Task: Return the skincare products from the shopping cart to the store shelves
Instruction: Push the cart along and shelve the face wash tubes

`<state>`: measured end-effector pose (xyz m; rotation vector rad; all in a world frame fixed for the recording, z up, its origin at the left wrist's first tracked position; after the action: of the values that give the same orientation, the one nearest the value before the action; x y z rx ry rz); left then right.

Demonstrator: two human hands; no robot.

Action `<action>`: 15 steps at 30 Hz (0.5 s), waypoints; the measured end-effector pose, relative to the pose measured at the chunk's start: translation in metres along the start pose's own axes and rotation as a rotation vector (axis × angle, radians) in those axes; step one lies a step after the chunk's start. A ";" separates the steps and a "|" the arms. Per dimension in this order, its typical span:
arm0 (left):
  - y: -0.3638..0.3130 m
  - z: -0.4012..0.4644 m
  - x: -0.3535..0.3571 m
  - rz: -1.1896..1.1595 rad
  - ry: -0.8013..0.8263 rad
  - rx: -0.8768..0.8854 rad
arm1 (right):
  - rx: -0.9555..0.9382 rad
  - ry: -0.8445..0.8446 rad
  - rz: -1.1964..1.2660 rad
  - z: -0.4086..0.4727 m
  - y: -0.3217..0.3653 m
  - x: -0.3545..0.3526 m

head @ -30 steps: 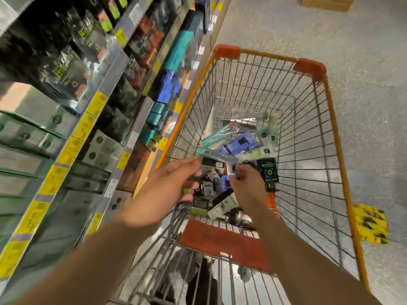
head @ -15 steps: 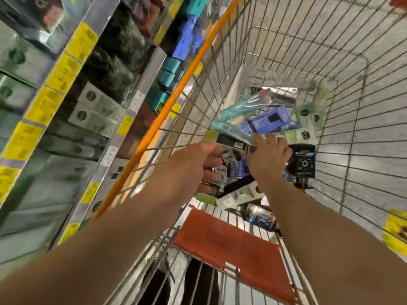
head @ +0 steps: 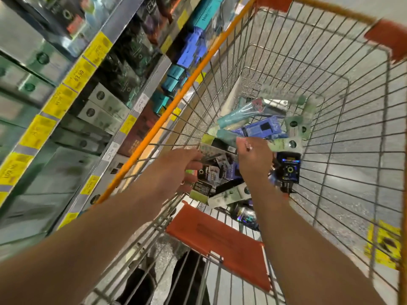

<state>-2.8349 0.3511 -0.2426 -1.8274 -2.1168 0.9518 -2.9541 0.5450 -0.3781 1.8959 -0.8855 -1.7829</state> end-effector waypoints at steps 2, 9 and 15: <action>0.000 -0.006 -0.004 -0.013 -0.003 0.007 | 0.068 -0.034 0.147 -0.011 0.011 -0.018; -0.029 -0.042 -0.004 -0.070 0.065 0.148 | 0.169 -0.113 0.337 -0.045 0.057 -0.082; -0.069 -0.089 -0.030 -0.077 0.130 0.347 | 0.057 -0.176 0.364 -0.079 0.133 -0.156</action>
<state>-2.8377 0.3512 -0.1260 -1.5794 -1.7987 1.0715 -2.8986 0.5430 -0.1655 1.5043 -1.2651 -1.7286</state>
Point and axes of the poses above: each hand's wrist, its own z-axis towards the middle knuckle, its own x-axis out of the palm, y = z × x, the point moved 7 cm from there along z, towards the middle knuckle, and after that the axes turned 5 degrees about -y, right-handed, at the moved point
